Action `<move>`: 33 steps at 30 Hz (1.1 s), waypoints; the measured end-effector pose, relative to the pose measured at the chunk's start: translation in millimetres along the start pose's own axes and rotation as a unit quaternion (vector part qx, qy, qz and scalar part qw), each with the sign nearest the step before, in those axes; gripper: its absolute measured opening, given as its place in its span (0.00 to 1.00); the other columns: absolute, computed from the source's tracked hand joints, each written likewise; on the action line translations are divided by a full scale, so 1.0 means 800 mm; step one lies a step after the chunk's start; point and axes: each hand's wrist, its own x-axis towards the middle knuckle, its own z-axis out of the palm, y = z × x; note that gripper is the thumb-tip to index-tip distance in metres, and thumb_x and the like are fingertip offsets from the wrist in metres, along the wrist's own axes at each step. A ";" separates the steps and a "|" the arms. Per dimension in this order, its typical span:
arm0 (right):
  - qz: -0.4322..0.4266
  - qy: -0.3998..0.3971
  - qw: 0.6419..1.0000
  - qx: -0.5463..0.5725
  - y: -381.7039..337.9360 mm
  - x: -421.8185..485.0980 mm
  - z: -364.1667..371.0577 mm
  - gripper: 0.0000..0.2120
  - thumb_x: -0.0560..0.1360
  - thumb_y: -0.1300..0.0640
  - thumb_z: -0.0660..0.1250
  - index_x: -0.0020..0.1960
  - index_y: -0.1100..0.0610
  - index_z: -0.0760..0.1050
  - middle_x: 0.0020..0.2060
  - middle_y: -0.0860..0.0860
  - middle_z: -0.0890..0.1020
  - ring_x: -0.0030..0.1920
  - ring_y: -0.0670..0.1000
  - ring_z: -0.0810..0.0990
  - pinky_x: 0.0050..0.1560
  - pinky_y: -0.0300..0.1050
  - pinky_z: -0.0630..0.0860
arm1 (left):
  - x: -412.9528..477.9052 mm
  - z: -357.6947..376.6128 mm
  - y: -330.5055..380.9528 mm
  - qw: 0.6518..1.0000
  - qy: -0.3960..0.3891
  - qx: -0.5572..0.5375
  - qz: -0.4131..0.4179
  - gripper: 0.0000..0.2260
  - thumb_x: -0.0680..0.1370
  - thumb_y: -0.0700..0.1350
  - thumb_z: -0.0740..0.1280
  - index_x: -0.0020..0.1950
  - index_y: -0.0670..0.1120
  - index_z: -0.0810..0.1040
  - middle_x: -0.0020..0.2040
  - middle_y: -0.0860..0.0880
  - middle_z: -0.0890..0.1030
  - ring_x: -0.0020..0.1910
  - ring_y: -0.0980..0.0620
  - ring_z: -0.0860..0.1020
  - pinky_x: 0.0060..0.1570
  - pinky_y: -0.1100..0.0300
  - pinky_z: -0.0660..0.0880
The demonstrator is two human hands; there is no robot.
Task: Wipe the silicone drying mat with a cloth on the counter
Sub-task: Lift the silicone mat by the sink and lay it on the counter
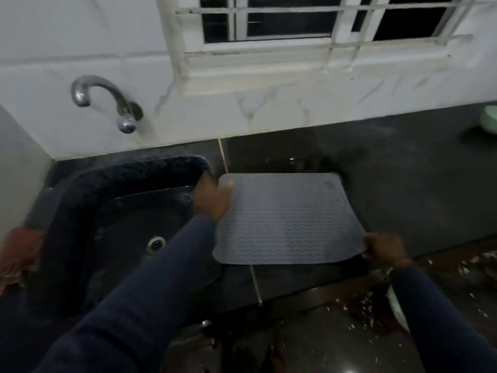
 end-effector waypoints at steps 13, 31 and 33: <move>-0.155 0.053 0.985 0.046 -0.055 0.053 -0.035 0.16 0.78 0.60 0.65 0.33 0.65 0.77 0.16 0.50 0.72 0.14 0.43 0.70 0.17 0.35 0.67 | -0.028 0.024 0.002 0.989 0.060 -0.056 0.120 0.14 0.79 0.46 0.64 0.35 0.41 0.75 0.31 0.49 0.74 0.31 0.55 0.70 0.34 0.58 0.67; -0.075 0.061 0.993 -0.065 0.077 0.116 -0.027 0.10 0.75 0.55 0.67 0.41 0.60 0.79 0.42 0.62 0.82 0.45 0.63 0.81 0.46 0.49 0.76 | -0.104 0.101 -0.076 0.994 0.053 -0.042 -0.087 0.11 0.77 0.40 0.67 0.58 0.40 0.73 0.40 0.39 0.80 0.30 0.44 0.78 0.30 0.52 0.78; -0.065 0.067 0.993 -0.075 0.080 0.118 -0.023 0.11 0.76 0.54 0.66 0.47 0.63 0.79 0.46 0.62 0.82 0.49 0.63 0.80 0.46 0.46 0.72 | -0.110 0.101 -0.079 0.995 0.064 -0.034 -0.075 0.09 0.77 0.41 0.67 0.55 0.44 0.72 0.38 0.42 0.80 0.32 0.43 0.79 0.36 0.48 0.79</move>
